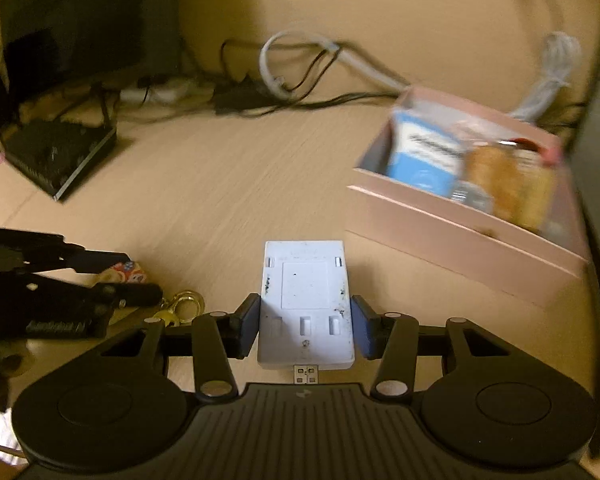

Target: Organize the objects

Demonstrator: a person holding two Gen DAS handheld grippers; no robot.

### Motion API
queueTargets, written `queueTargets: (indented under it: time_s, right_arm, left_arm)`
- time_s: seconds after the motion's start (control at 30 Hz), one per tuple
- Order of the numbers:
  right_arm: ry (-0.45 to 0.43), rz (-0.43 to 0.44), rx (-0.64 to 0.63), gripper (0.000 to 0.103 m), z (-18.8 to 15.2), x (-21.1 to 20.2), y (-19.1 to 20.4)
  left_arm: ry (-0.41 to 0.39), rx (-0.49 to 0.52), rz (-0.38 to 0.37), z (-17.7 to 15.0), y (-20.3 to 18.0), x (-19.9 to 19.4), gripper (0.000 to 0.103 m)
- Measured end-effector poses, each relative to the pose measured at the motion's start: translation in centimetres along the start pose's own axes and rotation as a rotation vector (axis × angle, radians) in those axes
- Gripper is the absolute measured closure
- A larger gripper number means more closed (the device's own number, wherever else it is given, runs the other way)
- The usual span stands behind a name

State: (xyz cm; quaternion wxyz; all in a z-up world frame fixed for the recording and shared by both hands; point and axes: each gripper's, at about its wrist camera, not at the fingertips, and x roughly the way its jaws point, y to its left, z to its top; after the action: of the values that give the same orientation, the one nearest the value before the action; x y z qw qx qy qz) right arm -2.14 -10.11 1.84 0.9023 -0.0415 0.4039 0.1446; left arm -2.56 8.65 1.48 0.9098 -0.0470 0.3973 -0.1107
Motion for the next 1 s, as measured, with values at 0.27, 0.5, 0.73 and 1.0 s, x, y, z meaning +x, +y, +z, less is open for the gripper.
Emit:
queueTargets:
  time_s: [0.27,0.5,0.73,1.0]
  right_arm:
    - [-0.068,-0.122,0.122,0.056,-3.6,-6.3,-2.9]
    - [-0.153,-0.171,0.234,0.056,-5.2,-9.8,-5.8]
    - [-0.179,-0.200,0.277,0.056,-5.6,-10.1,-7.6]
    - [-0.210,-0.198,0.244,0.056,-2.3,-10.2,-9.7]
  left_arm:
    - [-0.022,-0.077,-0.172,6.3,-1.0,-0.6,0.053]
    - [-0.182,-0.015,-0.314,16.1,-7.3,-0.3,0.052]
    - [-0.166,-0.045,-0.319,20.1,-11.6,6.4,0.049]
    - [-0.165,-0.124,-0.347,19.2,-9.4,8.6,0.049]
